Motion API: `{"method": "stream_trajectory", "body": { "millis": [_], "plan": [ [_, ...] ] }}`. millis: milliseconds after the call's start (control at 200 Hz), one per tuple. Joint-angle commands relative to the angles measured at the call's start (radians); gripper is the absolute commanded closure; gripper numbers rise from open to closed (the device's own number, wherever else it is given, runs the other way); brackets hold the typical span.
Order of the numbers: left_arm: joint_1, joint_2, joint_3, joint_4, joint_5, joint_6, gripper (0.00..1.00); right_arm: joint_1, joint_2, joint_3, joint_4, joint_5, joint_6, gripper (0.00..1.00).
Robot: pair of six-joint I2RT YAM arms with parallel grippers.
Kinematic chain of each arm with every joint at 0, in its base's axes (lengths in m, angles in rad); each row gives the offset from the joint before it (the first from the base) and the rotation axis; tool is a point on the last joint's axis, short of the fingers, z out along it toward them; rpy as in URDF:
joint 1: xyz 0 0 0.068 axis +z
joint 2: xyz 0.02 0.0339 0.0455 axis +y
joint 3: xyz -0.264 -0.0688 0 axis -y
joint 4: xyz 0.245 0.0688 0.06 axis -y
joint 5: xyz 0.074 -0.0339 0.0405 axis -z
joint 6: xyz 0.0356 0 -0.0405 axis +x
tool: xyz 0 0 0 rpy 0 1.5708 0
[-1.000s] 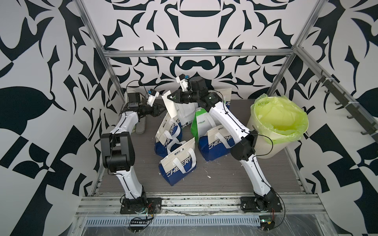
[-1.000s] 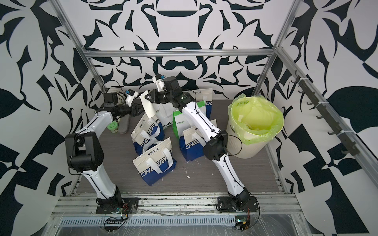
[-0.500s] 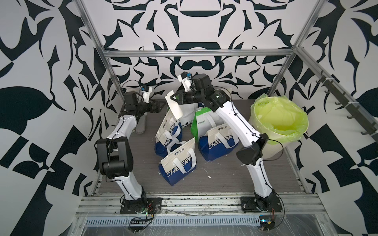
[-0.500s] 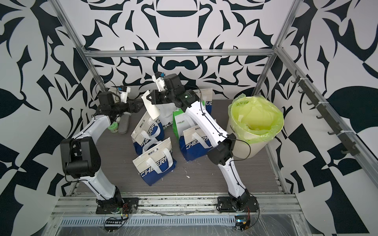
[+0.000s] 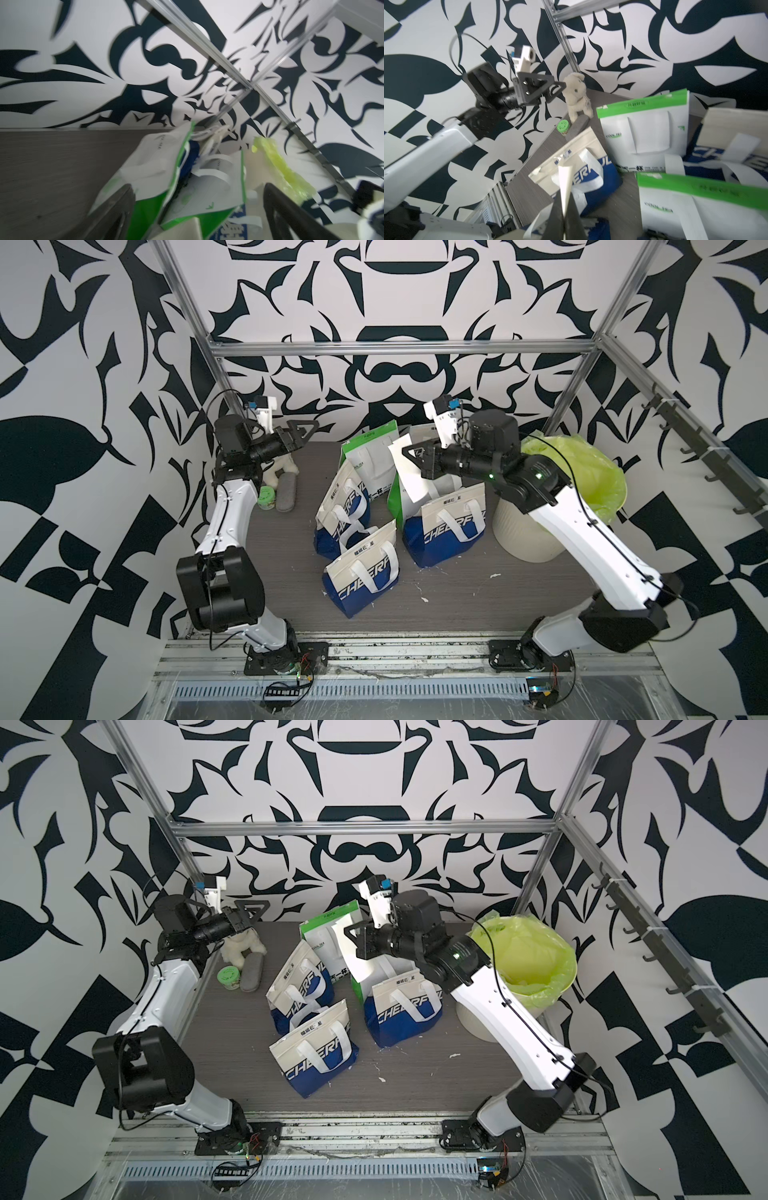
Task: Shred takeout receipts and throw away
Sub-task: Shred the takeout receipt.
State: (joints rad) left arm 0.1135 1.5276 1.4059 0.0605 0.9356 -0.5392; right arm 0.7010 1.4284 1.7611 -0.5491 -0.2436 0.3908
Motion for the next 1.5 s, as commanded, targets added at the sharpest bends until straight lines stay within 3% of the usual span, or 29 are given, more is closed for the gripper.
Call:
{"method": "stream_trajectory", "body": {
  "millis": [0, 90, 185, 255, 395, 510, 795, 975, 1390, 1495],
  "plan": [
    [-0.137, -0.134, 0.079, -0.32, -0.024, 0.212, 0.01, 0.002, -0.128, -0.124, 0.114, 0.06, 0.02, 1.0],
    [-0.254, -0.219, 0.041, -0.354, -0.089, 0.215, 0.0, 0.002, -0.226, -0.232, 0.143, 0.081, 0.045, 1.0],
    [-0.376, -0.322, -0.027, -0.353, -0.171, 0.202, 0.11, 0.001, -0.321, -0.332, 0.181, 0.104, 0.087, 1.0],
    [-0.483, -0.361, -0.061, -0.351, -0.231, 0.193, 0.14, 0.002, -0.382, -0.404, 0.217, 0.117, 0.117, 1.0],
    [-0.675, -0.365, -0.097, -0.304, -0.353, 0.156, 0.14, 0.002, -0.436, -0.508, 0.295, 0.057, 0.146, 1.0],
    [-0.763, -0.313, -0.094, -0.274, -0.4, 0.131, 0.14, 0.002, -0.462, -0.581, 0.385, 0.003, 0.169, 1.0],
    [-0.776, -0.278, -0.134, -0.03, -0.365, 0.004, 0.28, 0.001, -0.478, -0.62, 0.439, 0.0, 0.197, 1.0],
    [-0.779, -0.261, -0.134, -0.007, -0.32, -0.027, 0.4, 0.002, -0.47, -0.619, 0.45, 0.01, 0.198, 1.0],
    [-0.779, -0.223, -0.134, -0.013, -0.266, -0.046, 0.49, 0.002, -0.436, -0.591, 0.446, 0.027, 0.185, 1.0],
    [-0.779, -0.203, -0.118, -0.021, -0.244, -0.066, 0.57, 0.002, -0.432, -0.583, 0.447, 0.028, 0.182, 1.0]
  ]
}}
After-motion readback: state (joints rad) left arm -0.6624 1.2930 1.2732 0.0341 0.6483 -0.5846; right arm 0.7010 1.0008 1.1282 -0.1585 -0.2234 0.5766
